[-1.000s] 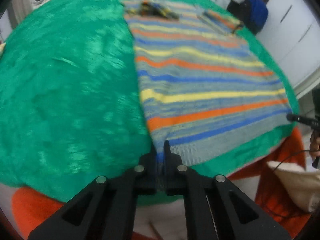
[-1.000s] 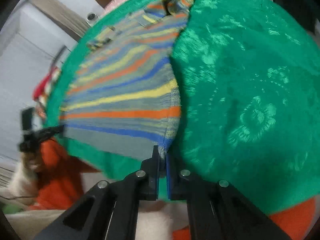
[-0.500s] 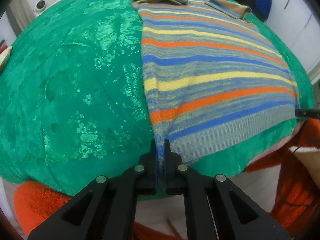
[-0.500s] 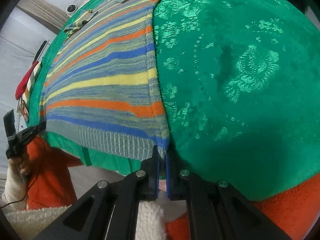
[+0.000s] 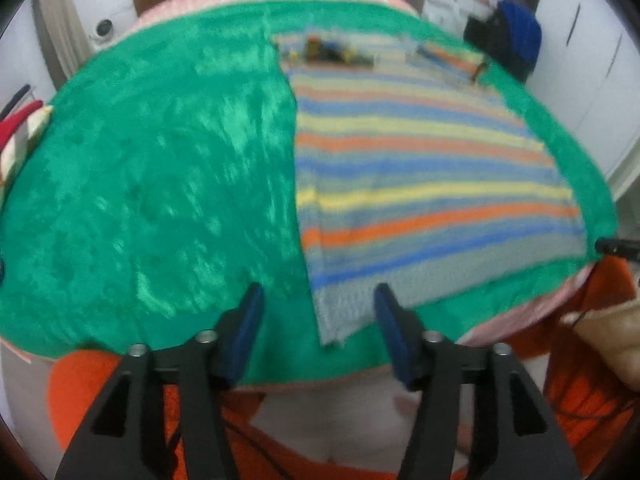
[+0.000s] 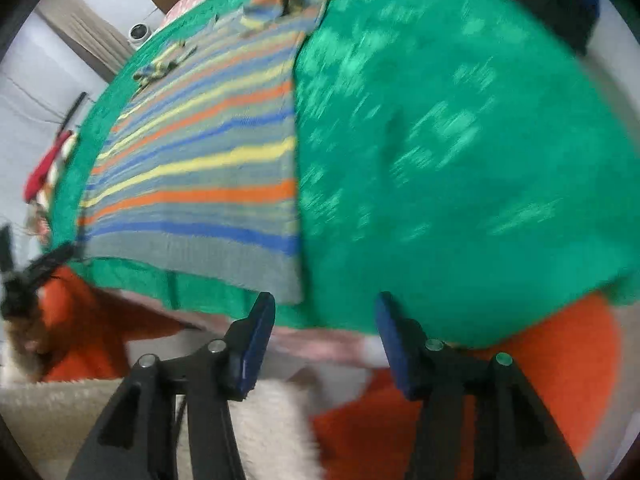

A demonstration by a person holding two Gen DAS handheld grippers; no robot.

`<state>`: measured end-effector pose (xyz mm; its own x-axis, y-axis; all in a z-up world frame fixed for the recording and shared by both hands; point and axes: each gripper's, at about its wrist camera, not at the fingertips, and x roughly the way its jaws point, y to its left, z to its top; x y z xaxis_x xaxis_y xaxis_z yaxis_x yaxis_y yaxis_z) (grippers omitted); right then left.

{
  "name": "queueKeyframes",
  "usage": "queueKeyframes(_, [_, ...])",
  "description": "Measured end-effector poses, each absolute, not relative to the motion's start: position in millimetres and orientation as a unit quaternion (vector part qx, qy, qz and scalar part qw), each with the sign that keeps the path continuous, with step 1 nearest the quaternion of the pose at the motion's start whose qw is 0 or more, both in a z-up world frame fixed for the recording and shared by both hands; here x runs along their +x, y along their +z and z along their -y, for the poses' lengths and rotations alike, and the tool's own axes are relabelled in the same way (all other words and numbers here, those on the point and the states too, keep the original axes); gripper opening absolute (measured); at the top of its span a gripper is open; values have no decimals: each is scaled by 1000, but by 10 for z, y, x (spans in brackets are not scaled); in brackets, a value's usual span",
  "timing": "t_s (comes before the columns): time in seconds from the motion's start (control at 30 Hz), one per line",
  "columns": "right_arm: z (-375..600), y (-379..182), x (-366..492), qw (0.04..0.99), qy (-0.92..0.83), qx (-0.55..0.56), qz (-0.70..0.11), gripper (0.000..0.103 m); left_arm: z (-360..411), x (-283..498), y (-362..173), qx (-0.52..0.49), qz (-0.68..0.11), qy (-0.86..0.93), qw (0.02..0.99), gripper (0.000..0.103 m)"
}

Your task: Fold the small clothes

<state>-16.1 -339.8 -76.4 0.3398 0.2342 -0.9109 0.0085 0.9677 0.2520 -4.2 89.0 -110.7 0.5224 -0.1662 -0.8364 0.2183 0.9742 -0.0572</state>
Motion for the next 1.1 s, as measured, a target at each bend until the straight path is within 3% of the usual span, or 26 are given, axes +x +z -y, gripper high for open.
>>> queueKeyframes(0.13, [3400, -398, -174, 876, 25, 76, -476, 65, -885, 93, -843, 20, -402, -74, 912, 92])
queueKeyframes(0.43, [2845, -414, -11, 933, 25, 37, -357, 66, -1088, 645, -1198, -12, -410, -1, 912, 92])
queueKeyframes(0.67, [2828, -540, -36, 934, 21, 24, -355, 66, -1364, 647, -1473, -42, -450, 33, 892, 92])
queueKeyframes(1.1, [2819, -588, -29, 934, 19, 31, -355, 66, -1389, 655, -1571, -53, -466, 35, 882, 102])
